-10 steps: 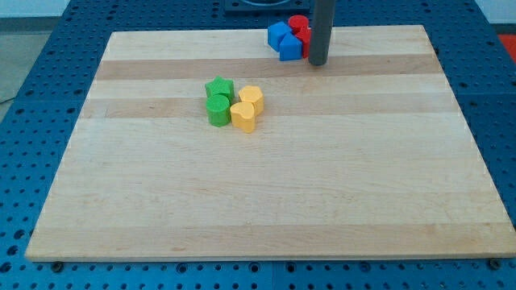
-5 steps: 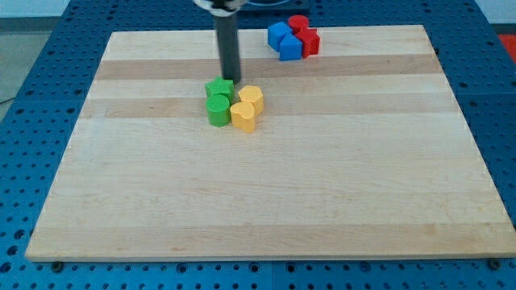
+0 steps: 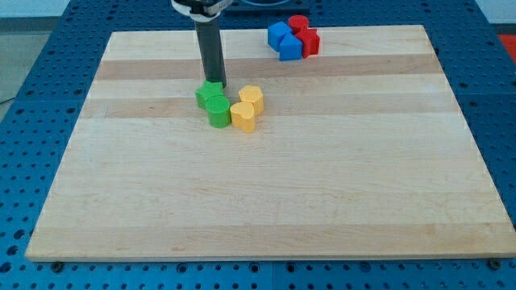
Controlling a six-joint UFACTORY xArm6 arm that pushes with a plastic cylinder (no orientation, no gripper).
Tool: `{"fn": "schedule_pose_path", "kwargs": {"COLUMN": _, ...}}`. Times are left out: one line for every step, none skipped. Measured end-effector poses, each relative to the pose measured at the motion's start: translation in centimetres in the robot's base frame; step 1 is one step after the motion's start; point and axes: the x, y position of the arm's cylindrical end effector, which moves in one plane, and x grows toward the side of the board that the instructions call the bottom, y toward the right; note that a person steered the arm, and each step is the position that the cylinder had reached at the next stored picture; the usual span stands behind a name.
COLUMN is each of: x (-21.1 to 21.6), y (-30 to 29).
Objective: Move the green star and the green circle towards center
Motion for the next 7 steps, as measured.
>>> {"fn": "schedule_pose_path", "kwargs": {"x": 1.7, "y": -1.3}}
{"fn": "schedule_pose_path", "kwargs": {"x": 1.6, "y": -1.8}}
{"fn": "schedule_pose_path", "kwargs": {"x": 1.4, "y": -2.9}}
{"fn": "schedule_pose_path", "kwargs": {"x": 1.1, "y": -2.7}}
{"fn": "schedule_pose_path", "kwargs": {"x": 0.4, "y": -1.7}}
{"fn": "schedule_pose_path", "kwargs": {"x": 0.2, "y": -1.0}}
{"fn": "schedule_pose_path", "kwargs": {"x": 0.8, "y": 0.1}}
